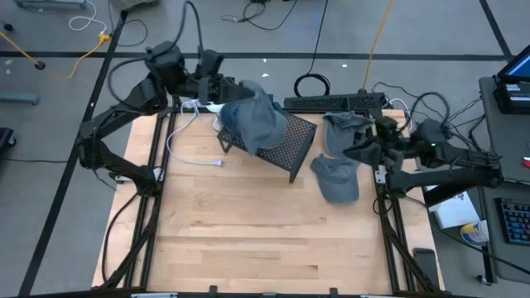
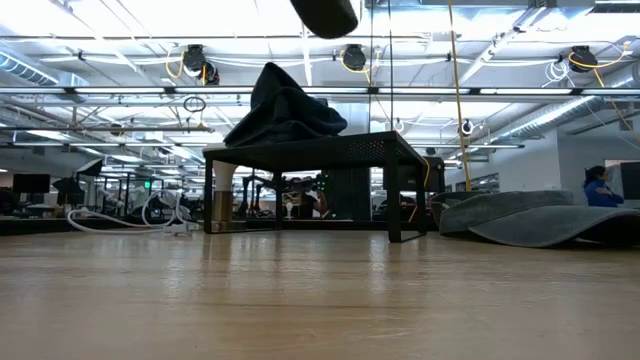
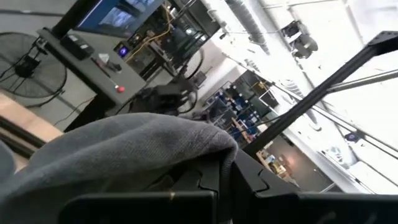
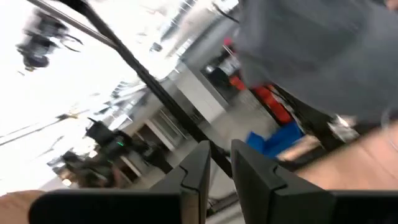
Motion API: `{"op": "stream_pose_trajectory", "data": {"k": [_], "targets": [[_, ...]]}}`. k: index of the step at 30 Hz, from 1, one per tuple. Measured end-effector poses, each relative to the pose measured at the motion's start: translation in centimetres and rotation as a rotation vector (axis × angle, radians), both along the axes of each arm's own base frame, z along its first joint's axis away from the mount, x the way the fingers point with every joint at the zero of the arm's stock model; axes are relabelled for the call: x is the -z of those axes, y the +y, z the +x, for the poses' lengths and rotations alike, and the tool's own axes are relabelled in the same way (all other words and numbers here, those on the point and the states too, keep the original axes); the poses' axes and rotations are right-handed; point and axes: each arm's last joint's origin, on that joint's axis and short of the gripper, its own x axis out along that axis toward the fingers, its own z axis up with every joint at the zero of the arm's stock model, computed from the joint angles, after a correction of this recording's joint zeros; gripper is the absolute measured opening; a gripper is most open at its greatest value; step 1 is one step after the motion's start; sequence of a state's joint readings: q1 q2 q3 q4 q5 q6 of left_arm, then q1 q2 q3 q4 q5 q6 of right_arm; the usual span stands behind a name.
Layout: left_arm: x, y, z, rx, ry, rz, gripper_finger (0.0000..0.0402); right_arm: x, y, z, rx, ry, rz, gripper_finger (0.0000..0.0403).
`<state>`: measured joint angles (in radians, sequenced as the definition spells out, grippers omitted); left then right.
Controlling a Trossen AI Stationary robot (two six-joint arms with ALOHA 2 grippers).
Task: Pick & Place hat
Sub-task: Put the bottom gray cap on the shelf
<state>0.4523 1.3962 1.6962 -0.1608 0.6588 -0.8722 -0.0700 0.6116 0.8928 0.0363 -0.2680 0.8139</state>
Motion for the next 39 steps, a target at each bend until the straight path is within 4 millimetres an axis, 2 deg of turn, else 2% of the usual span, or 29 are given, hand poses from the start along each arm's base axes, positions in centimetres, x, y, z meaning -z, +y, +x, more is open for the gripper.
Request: {"op": "stream_pose_trajectory", "data": {"k": [6, 12, 18, 26, 31, 39], "targets": [[1.2, 2.2, 2.2, 0.020, 0.097, 0.001, 0.0005, -0.8, 0.1, -0.8, -0.015, -0.087, -0.003, 0.0056], [0.5, 4.4, 4.8, 0.148, 0.170, 0.039, 0.0005, -0.8, 0.2, -0.9, -0.056, -0.085, -0.011, 0.0056], [1.4, 6.3, 7.1, 0.302, 0.207, 0.030, 0.0005, -0.8, 0.2, -0.9, -0.055, -0.087, -0.020, 0.0056], [3.8, 8.6, 9.0, 0.363, 0.219, 0.035, 0.0005, -0.8, 0.2, -0.9, -0.044, -0.093, -0.040, 0.0056], [5.1, 9.5, 9.9, 0.357, 0.214, 0.088, 0.0005, -0.8, 0.2, -0.9, -0.036, -0.098, -0.062, 0.0056], [8.5, 10.6, 12.4, 0.410, 0.248, 0.070, 0.0005, -0.8, 0.2, -0.8, -0.030, -0.095, -0.058, 0.0056]]}}
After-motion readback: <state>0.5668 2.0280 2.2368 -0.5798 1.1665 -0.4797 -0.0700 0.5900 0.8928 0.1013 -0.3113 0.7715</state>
